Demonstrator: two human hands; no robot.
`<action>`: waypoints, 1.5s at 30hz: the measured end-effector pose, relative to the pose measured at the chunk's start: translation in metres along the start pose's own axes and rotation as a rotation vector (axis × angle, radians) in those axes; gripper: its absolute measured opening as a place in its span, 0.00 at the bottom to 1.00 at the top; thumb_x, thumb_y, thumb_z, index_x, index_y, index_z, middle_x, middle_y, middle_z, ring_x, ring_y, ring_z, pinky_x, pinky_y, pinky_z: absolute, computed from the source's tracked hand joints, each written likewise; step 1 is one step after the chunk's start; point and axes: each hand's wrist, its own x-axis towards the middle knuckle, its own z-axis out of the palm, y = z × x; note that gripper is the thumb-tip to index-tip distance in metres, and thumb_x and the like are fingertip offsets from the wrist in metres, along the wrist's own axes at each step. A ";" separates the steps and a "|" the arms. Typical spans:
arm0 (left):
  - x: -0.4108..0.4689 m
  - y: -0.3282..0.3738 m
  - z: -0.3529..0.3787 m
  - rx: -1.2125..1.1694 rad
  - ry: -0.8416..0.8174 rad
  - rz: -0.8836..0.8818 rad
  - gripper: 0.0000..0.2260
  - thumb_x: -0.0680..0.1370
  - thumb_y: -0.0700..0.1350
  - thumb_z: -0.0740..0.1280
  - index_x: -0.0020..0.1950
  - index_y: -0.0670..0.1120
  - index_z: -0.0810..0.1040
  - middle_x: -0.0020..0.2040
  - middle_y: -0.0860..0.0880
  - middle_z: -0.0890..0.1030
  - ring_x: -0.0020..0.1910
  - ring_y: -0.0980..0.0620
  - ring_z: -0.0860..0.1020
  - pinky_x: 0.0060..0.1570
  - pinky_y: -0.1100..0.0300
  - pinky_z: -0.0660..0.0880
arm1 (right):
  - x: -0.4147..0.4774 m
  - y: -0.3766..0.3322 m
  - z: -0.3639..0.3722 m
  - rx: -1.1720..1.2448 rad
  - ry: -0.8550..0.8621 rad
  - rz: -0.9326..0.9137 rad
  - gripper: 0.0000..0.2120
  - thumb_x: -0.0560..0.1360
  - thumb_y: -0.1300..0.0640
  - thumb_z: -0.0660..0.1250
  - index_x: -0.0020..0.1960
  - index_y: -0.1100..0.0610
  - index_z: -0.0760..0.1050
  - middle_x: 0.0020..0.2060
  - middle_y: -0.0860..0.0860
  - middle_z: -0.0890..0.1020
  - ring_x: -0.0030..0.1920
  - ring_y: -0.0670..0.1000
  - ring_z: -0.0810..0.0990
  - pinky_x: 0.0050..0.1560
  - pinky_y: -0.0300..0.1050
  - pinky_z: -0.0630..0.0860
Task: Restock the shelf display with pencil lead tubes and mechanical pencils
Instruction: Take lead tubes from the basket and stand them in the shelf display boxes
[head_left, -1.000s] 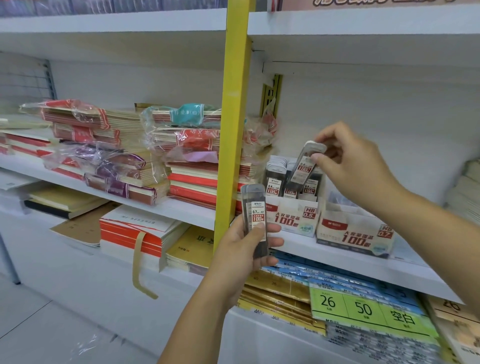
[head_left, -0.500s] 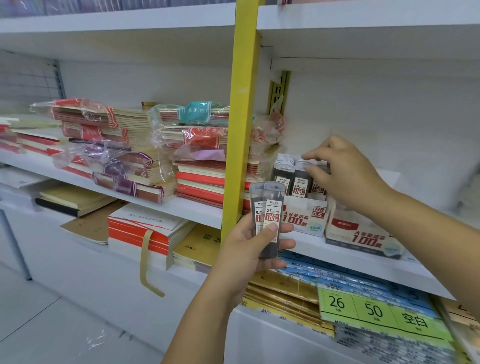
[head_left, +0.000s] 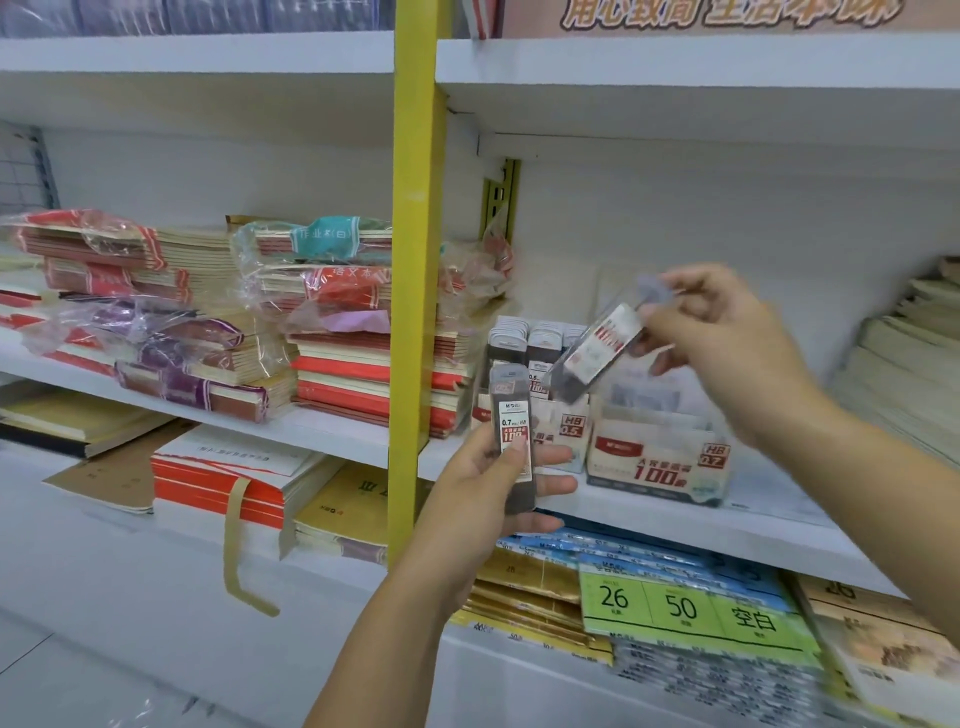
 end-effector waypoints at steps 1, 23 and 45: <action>0.001 -0.001 0.001 0.010 0.003 -0.002 0.11 0.86 0.46 0.58 0.66 0.56 0.75 0.54 0.51 0.87 0.51 0.49 0.86 0.38 0.59 0.82 | 0.008 0.000 -0.012 0.013 0.075 -0.039 0.10 0.77 0.62 0.66 0.48 0.47 0.71 0.37 0.47 0.85 0.34 0.47 0.83 0.32 0.39 0.76; 0.007 -0.005 0.004 0.073 0.039 -0.015 0.10 0.85 0.47 0.58 0.64 0.56 0.75 0.52 0.52 0.87 0.49 0.50 0.86 0.37 0.58 0.83 | 0.045 0.050 -0.007 -1.051 -0.151 -0.235 0.08 0.75 0.51 0.70 0.53 0.48 0.76 0.41 0.45 0.73 0.41 0.48 0.73 0.35 0.42 0.65; 0.018 -0.013 0.048 1.115 0.313 0.601 0.21 0.80 0.56 0.64 0.73 0.57 0.70 0.70 0.58 0.73 0.71 0.60 0.64 0.70 0.64 0.60 | -0.001 0.010 -0.030 -0.093 0.016 -0.110 0.07 0.78 0.58 0.67 0.48 0.45 0.76 0.37 0.42 0.84 0.35 0.42 0.80 0.37 0.41 0.73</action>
